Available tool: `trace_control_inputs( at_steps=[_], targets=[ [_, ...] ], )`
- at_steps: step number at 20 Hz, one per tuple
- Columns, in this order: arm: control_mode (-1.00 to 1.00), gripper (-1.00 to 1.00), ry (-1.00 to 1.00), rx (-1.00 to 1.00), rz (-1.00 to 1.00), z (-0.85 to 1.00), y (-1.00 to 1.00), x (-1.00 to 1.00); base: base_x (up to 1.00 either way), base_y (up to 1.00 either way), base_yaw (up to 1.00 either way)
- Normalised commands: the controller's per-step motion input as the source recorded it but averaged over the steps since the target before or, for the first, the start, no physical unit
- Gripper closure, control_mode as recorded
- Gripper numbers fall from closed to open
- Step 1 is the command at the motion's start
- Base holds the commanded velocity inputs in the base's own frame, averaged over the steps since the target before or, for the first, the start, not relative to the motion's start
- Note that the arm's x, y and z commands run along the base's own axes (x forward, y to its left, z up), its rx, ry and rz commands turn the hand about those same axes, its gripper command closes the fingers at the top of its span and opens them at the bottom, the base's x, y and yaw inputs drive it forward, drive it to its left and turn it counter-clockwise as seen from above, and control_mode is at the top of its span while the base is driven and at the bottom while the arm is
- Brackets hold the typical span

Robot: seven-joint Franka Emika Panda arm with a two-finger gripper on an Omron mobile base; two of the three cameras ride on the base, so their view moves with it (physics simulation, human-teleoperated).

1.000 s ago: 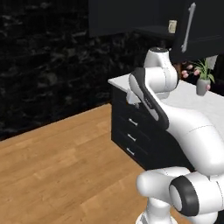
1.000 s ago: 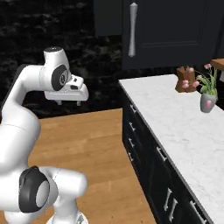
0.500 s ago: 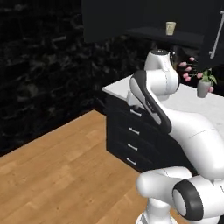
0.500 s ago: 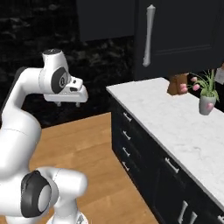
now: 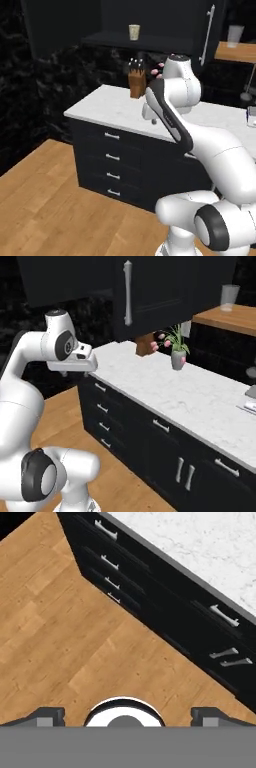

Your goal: Gather all objects into one cabinet and sort the glasses and bowls to opposite sides.

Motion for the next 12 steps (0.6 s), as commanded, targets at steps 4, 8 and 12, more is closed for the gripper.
trace_control_inputs(
  at_steps=[4,8,12],
  targets=[
    [1.0,-1.0,0.0,0.0,0.0,0.0,0.0,0.0,1.0,1.0,-0.43],
    [1.0,-1.0,0.0,0.0,0.0,0.0,0.0,0.0,0.79,0.89,-0.45],
    [1.0,-1.0,0.0,0.0,0.0,0.0,0.0,0.0,0.23,0.2,-0.54]
  ],
)
